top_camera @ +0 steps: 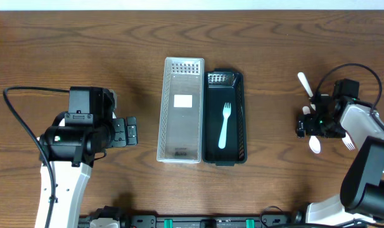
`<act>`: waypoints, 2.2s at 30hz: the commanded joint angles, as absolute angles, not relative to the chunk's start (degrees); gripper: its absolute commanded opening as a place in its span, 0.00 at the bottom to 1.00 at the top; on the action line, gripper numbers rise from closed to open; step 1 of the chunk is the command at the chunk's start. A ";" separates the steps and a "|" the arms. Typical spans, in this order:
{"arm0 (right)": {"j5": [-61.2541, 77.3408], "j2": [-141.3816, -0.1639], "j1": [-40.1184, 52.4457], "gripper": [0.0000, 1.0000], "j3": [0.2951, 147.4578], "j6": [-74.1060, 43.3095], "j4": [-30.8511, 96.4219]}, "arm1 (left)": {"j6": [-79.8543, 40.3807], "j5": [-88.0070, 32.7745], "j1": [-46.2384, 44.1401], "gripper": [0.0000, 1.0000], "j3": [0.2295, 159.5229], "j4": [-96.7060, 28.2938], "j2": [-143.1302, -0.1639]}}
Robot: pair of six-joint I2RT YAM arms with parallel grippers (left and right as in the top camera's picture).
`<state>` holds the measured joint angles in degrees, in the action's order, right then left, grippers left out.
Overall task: Pack container
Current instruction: 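Return the right gripper right and grasp a white spoon, then carry the spoon into the black basket and release it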
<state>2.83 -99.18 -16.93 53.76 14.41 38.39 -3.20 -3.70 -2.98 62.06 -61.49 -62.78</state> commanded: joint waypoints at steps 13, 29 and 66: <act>3.27 -103.09 -17.19 0.67 53.12 14.28 38.30 | -3.73 -3.64 -2.63 0.98 62.74 -61.65 -62.48; 3.49 -103.09 -17.17 0.21 53.23 11.29 37.45 | -3.73 -3.64 -2.63 0.98 62.74 -61.60 -62.48; -1.08 -98.54 27.75 0.01 88.29 -24.23 57.41 | -3.75 -3.64 -2.63 0.98 62.74 -61.43 -62.48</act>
